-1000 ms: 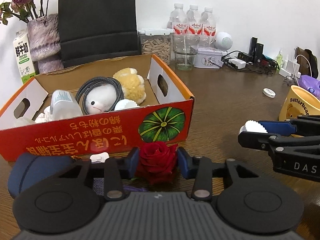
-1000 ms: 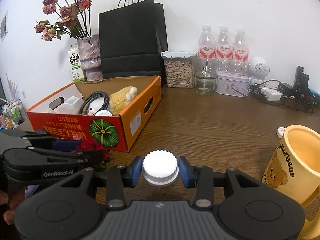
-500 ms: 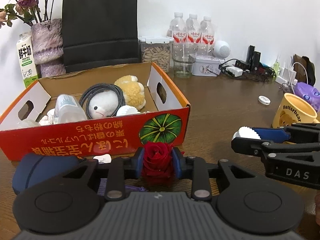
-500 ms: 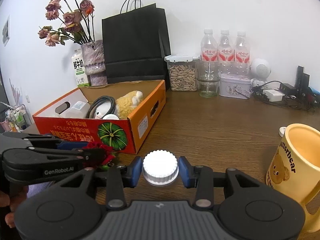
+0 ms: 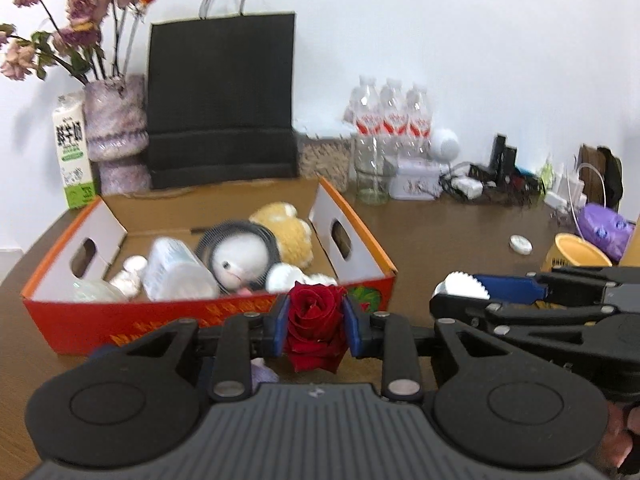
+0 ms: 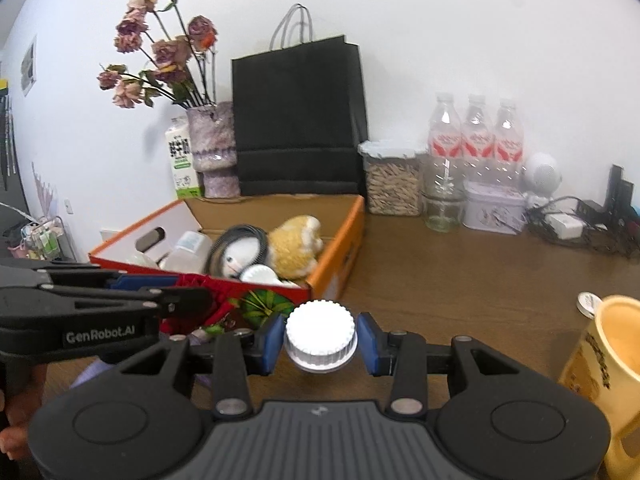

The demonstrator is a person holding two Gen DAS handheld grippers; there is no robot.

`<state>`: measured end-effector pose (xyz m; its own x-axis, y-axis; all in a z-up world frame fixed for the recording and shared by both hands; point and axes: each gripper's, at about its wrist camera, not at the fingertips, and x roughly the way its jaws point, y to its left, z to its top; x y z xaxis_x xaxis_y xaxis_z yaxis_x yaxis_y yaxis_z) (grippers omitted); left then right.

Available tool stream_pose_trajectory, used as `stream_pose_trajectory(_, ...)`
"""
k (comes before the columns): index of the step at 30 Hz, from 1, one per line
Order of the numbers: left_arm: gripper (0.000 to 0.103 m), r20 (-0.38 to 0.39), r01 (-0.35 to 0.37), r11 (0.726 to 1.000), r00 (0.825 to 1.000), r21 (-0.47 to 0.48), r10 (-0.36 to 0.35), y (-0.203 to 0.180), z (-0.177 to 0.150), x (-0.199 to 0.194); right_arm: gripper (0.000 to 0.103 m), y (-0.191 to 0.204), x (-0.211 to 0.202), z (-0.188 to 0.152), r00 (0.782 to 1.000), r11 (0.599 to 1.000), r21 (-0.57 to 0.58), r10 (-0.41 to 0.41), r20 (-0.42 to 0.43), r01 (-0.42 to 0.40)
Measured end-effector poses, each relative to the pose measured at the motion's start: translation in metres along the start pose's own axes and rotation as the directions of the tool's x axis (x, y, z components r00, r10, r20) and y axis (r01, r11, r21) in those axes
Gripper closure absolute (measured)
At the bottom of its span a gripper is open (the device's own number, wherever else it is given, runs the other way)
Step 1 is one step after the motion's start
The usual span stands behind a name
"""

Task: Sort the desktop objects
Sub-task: 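Drop the rose and cap into the box, opening both grippers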

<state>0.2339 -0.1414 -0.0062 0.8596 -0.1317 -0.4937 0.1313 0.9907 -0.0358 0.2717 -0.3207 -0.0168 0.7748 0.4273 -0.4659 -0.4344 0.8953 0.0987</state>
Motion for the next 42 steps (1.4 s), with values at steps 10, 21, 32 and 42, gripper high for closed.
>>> stream_pose_trajectory(10, 0.074, 0.057, -0.046, 0.997, 0.997, -0.068, 0.050, 0.056, 0.018, -0.013, 0.064, 0.045, 0.027, 0.036, 0.999, 0.999, -0.023, 0.025, 0.026, -0.025)
stream_pose_trajectory(21, 0.074, 0.060, -0.089, 0.989, 0.994, -0.122, 0.097, 0.116, 0.037, 0.006, 0.064, 0.073, 0.086, 0.061, 1.000, 1.000, -0.020, 0.020, 0.006, -0.020)
stream_pose_trajectory(32, 0.074, -0.012, -0.118, 0.983, 0.993, -0.144, 0.118, 0.149, 0.031, 0.053, 0.064, 0.058, 0.130, 0.064, 0.998, 1.000, -0.001, -0.021, -0.058, 0.021)
stream_pose_trajectory(42, 0.056, -0.029, -0.150, 0.981, 0.989, -0.126, 0.147, 0.159, 0.031, 0.065, 0.060, 0.057, 0.140, 0.065, 0.996, 1.000, -0.010, -0.028, -0.081, 0.027)
